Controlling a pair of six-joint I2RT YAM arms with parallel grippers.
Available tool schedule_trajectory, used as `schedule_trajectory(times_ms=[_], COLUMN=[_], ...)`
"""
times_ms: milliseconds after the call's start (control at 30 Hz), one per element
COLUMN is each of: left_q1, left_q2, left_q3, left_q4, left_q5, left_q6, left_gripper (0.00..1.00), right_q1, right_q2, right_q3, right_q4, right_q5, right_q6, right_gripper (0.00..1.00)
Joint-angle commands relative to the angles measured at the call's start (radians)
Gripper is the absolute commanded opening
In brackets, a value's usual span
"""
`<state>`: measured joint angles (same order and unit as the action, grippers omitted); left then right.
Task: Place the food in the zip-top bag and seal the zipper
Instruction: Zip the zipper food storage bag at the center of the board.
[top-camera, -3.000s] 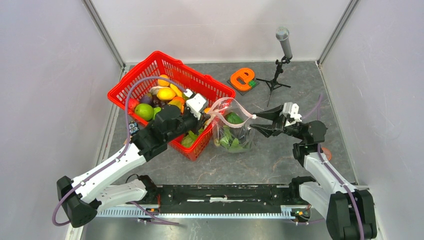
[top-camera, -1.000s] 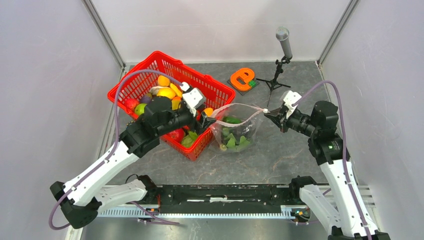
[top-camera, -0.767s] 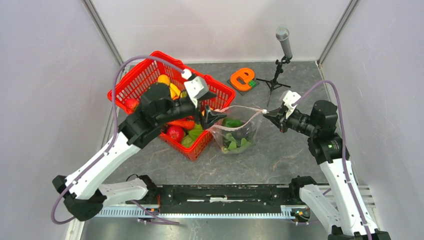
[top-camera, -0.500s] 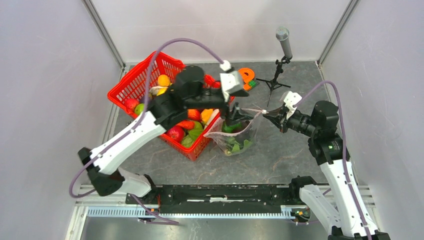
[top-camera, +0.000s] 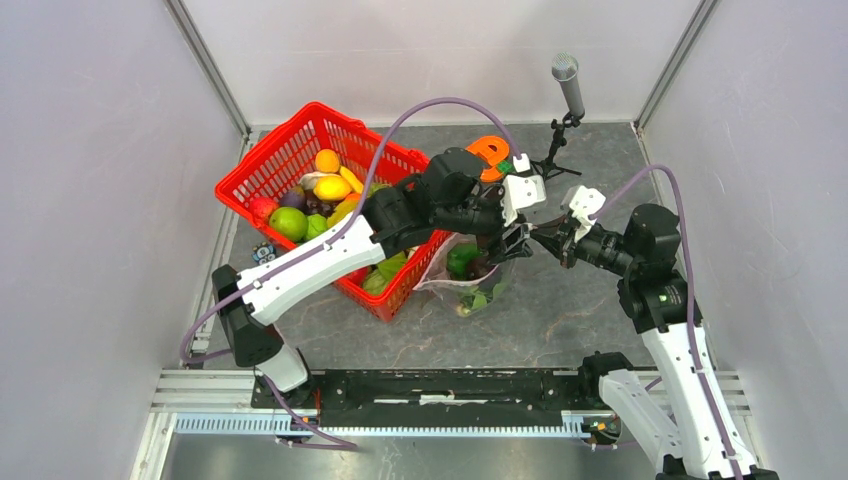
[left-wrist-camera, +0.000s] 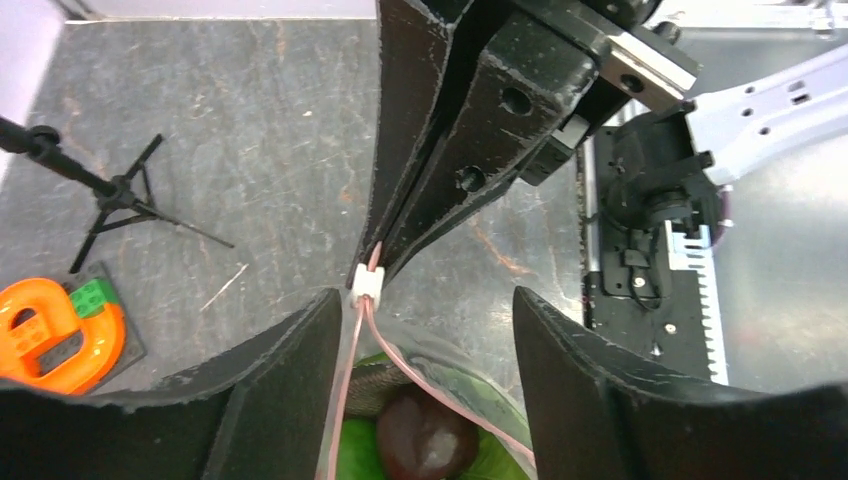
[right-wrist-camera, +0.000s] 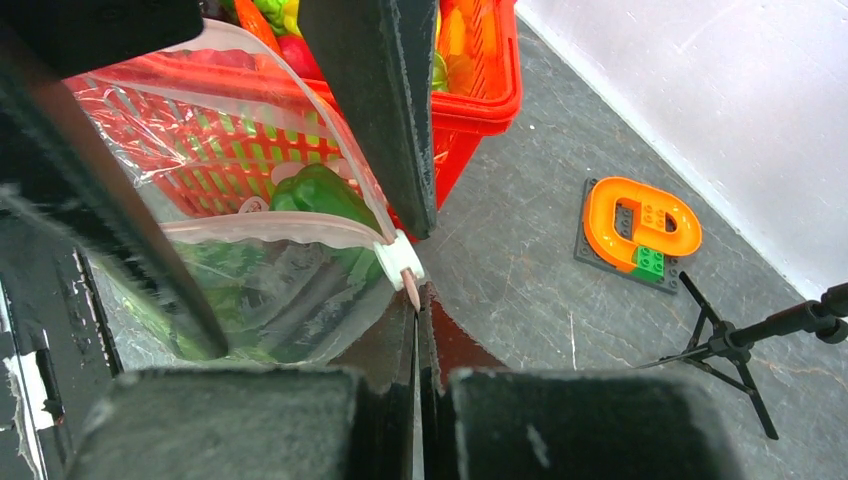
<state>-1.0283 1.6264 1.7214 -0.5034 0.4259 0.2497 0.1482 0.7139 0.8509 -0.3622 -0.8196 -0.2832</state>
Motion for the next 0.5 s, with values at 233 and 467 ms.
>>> schedule_trajectory(times_ms=[233,467], left_q1=[-0.045,-0.044], left_q2=[0.003,0.016], left_q3=[0.011,0.01], left_q4=[0.061,0.059], left_q5=[-0.217,-0.194], left_q6=[0.091,0.114], left_gripper=[0.39,0.34], right_q1=[-0.002,-0.001], right_q2=[-0.014,-0.02], right_q3=[0.01,0.004], right_q4=[0.033,0.031], right_q5=[-0.021,-0.029], right_q6=[-0.003,-0.012], right_gripper=[0.0,0.0])
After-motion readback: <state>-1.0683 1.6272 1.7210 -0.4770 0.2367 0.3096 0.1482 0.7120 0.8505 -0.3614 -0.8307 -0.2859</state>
